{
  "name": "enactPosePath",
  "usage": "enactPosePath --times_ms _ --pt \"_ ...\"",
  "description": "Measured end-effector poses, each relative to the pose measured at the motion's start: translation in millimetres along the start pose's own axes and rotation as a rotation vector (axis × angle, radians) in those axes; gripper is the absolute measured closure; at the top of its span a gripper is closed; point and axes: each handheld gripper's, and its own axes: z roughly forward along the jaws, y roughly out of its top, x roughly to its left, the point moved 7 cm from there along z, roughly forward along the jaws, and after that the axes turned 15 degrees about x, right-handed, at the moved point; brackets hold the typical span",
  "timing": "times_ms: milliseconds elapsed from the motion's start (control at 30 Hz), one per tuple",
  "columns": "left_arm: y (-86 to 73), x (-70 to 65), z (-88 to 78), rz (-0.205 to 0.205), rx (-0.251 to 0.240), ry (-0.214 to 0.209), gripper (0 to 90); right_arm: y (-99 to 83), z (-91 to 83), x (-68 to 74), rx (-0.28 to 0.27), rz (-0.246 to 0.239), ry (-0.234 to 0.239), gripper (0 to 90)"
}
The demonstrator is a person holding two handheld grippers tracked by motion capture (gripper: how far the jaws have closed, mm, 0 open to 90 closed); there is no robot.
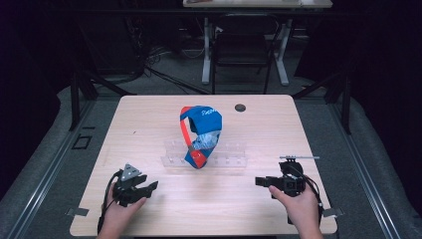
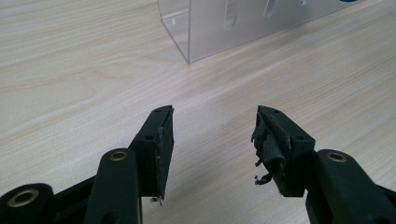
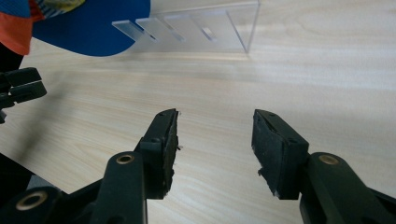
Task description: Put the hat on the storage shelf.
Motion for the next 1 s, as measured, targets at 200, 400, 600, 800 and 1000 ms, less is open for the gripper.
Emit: enactPosePath --times_ms 200,400,600,800,1000 --pt "-0.1 1.2 0.2 -0.005 0.001 -0.002 47.9 -14.7 3.8 -16.5 -0.052 -0.004 -0.025 52.7" --pt "0.4 0.3 0.3 -0.004 -0.003 -0.001 47.9 -23.8 4.6 -34.9 -0.076 0.02 -0.025 58.0" --pt "-0.1 -0.3 2.3 0.007 0.003 -0.005 47.9 -26.8 5.8 -49.7 -0.139 0.031 -0.009 58.4" --pt "0.1 -2.6 5.1 0.014 0.007 -0.013 47.8 -25.5 10.1 -63.8 -0.171 0.036 -0.027 57.1" --pt "0.7 -5.0 6.2 0.01 0.005 -0.031 45.8 -24.3 15.5 -62.9 -0.156 -0.008 -0.062 57.3"
